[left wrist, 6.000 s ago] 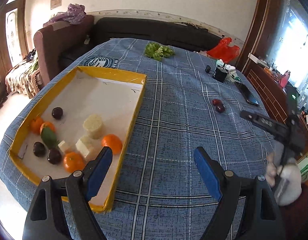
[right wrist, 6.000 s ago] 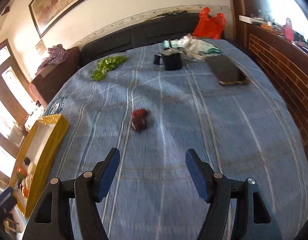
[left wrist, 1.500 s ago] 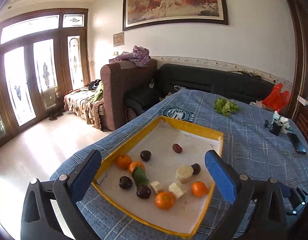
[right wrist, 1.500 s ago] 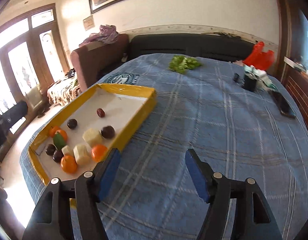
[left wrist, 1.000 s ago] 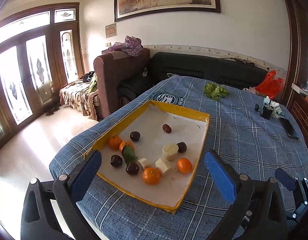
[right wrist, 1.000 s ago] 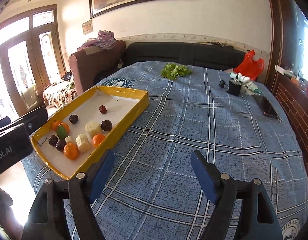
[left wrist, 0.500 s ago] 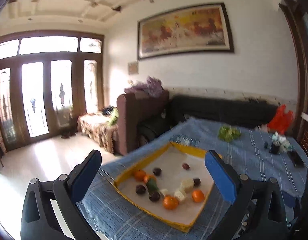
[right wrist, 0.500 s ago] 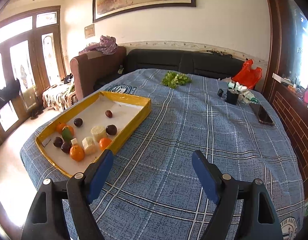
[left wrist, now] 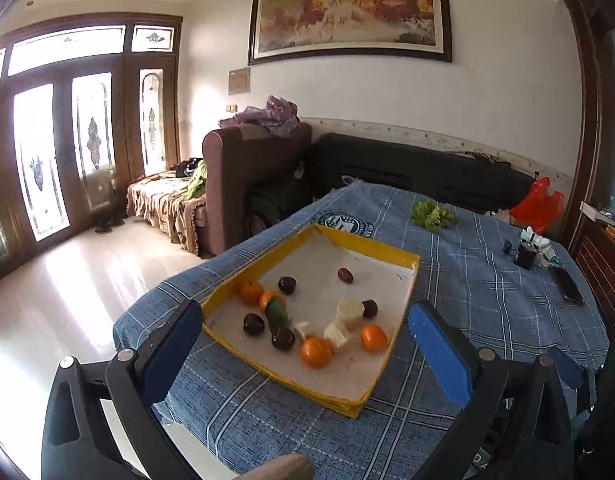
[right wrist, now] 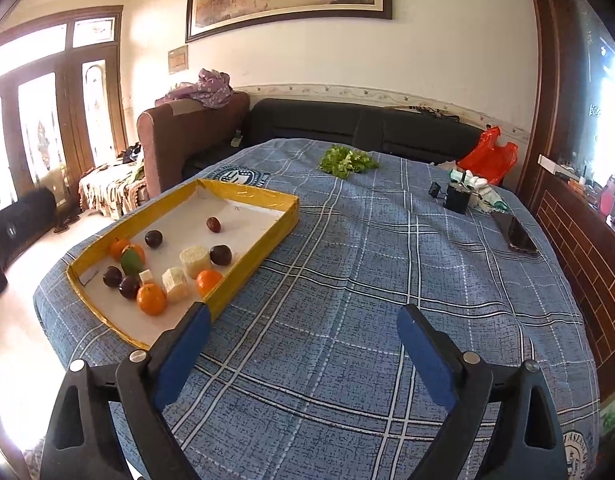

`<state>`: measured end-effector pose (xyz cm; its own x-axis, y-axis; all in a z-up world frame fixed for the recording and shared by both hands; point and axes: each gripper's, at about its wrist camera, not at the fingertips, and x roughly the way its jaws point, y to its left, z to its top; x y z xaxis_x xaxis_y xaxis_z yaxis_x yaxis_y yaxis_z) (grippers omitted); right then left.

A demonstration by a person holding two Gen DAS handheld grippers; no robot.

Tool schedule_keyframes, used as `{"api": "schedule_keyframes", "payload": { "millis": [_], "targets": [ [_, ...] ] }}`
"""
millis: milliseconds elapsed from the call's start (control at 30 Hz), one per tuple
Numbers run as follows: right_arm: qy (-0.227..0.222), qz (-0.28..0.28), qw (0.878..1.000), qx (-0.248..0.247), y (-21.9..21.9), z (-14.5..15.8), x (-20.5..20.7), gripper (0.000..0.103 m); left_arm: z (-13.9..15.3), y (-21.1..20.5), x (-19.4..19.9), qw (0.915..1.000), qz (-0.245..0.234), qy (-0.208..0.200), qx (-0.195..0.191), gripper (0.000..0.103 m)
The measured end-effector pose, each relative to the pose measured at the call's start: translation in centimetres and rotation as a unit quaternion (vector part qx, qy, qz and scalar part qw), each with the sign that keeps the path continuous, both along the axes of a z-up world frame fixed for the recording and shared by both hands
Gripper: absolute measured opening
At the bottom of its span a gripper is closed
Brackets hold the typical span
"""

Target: Organize fruits

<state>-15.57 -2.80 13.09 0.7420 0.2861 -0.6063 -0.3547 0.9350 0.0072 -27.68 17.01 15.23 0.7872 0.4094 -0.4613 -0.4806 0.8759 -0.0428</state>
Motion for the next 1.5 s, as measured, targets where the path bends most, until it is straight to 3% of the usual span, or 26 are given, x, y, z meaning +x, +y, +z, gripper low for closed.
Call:
{"api": "schedule_keyframes", "payload": {
  "millis": [200, 433, 1500],
  "targets": [
    [0.001, -0.004, 1.000, -0.015, 0.3, -0.6, 0.2, 0.100, -1.4, 0.7, 1.3, 0.9991, -0.001, 0.030, -0.029, 0.103],
    [0.011, 0.008, 1.000, -0.026, 1.3, -1.4, 0.3, 0.100, -2.5, 0.6, 2.1, 0.9979, -0.010, 0.056, -0.029, 0.103],
    [0.051, -0.001, 0.998, -0.032, 1.9, -3.4, 1.5, 0.100, -5.3, 1.2, 3.8, 0.9917, -0.020, 0.109, -0.066, 0.103]
  ]
}}
